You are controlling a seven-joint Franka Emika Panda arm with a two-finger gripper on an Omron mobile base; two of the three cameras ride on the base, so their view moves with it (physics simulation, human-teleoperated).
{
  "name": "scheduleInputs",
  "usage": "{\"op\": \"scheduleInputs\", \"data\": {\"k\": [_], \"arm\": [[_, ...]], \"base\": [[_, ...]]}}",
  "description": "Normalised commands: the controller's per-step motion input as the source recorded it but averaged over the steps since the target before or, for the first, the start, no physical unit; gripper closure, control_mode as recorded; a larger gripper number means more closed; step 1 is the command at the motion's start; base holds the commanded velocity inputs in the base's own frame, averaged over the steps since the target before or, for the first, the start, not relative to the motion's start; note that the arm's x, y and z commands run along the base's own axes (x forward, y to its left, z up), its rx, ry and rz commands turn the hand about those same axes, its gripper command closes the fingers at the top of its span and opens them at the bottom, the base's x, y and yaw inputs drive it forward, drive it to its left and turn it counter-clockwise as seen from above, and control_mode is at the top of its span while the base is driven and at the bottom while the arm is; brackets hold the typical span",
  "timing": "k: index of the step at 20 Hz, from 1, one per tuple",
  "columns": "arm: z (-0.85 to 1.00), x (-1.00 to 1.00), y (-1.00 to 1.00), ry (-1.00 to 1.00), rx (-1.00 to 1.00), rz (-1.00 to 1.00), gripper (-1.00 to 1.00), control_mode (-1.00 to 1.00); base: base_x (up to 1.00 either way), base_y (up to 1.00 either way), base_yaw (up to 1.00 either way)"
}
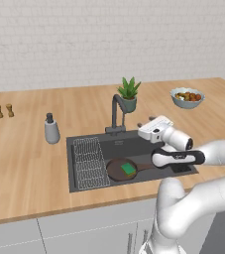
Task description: Pick the pan and sponge and place them into the sink. Then turn on the water.
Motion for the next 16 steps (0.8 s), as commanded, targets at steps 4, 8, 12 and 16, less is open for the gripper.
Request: {"op": "scheduleInputs", "data": {"k": [4,8,12,16], "arm": [[-0.05,0.16,0.22,-0.05,0.00,0.00,-1.00,-1.00],[-0.03,0.15,0.22,-0.01,0.00,0.00,-1.00,-1.00],[-0.03,0.10,0.27,0.00,0.00,0.00,-1.00,-1.00],[-0.17,0.24,0.12,0.00,0.00,0.00,-1.00,-1.00]], "base": [[0.00,0.00,0.00],[0.00,0.00,0.00],[0.00,0.00,0.00],[0.00,0.00,0.00]]}}
